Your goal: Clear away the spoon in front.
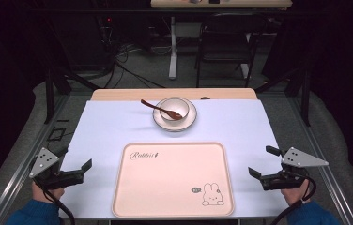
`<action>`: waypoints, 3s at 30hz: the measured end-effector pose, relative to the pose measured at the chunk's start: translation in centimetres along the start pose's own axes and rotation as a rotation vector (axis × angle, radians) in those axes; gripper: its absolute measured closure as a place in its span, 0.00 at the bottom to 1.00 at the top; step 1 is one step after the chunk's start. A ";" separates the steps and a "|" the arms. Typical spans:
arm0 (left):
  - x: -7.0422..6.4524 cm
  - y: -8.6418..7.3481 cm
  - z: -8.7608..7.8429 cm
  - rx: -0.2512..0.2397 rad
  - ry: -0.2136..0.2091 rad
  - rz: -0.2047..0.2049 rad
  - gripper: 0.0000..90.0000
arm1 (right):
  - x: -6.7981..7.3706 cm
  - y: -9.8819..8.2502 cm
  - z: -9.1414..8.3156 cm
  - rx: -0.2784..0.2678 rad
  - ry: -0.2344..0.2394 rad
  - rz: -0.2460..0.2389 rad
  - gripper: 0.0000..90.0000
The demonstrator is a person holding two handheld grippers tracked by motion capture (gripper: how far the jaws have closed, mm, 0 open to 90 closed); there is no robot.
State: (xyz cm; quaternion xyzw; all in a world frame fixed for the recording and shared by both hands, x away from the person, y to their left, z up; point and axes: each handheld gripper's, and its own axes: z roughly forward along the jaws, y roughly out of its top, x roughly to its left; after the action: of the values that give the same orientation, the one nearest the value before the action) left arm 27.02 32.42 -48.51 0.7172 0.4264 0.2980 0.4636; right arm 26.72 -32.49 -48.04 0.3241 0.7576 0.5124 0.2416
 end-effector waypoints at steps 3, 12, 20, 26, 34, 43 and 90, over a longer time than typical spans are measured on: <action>-0.1 0.3 0.1 0.009 0.012 -0.003 0.01 | 0.0 0.0 0.0 0.004 -0.001 -0.005 0.00; -1.2 1.5 1.1 0.062 0.008 0.003 0.00 | 0.1 0.0 0.2 0.012 -0.004 -0.007 0.00; -1.8 2.6 2.4 0.096 0.016 -0.007 0.00 | 0.0 0.0 0.2 0.014 -0.003 -0.008 0.00; -2.4 3.4 3.4 0.117 0.015 -0.006 0.01 | 0.0 0.0 0.2 0.017 -0.004 -0.008 0.00; -3.0 4.3 4.9 0.142 0.000 0.003 0.01 | 0.1 0.0 0.2 0.020 -0.007 -0.008 0.00; -3.2 5.3 6.4 0.162 -0.006 -0.014 0.01 | 0.0 0.0 0.3 0.022 -0.010 -0.008 0.00; -5.2 9.7 15.2 0.154 0.007 -0.084 0.00 | -0.1 0.0 0.5 0.039 -0.013 -0.003 0.01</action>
State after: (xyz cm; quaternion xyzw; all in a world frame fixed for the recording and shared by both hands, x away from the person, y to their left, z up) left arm 40.43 19.53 -45.75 0.7312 0.4793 0.2473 0.4176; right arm 27.15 -32.23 -48.26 0.3310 0.7664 0.4950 0.2408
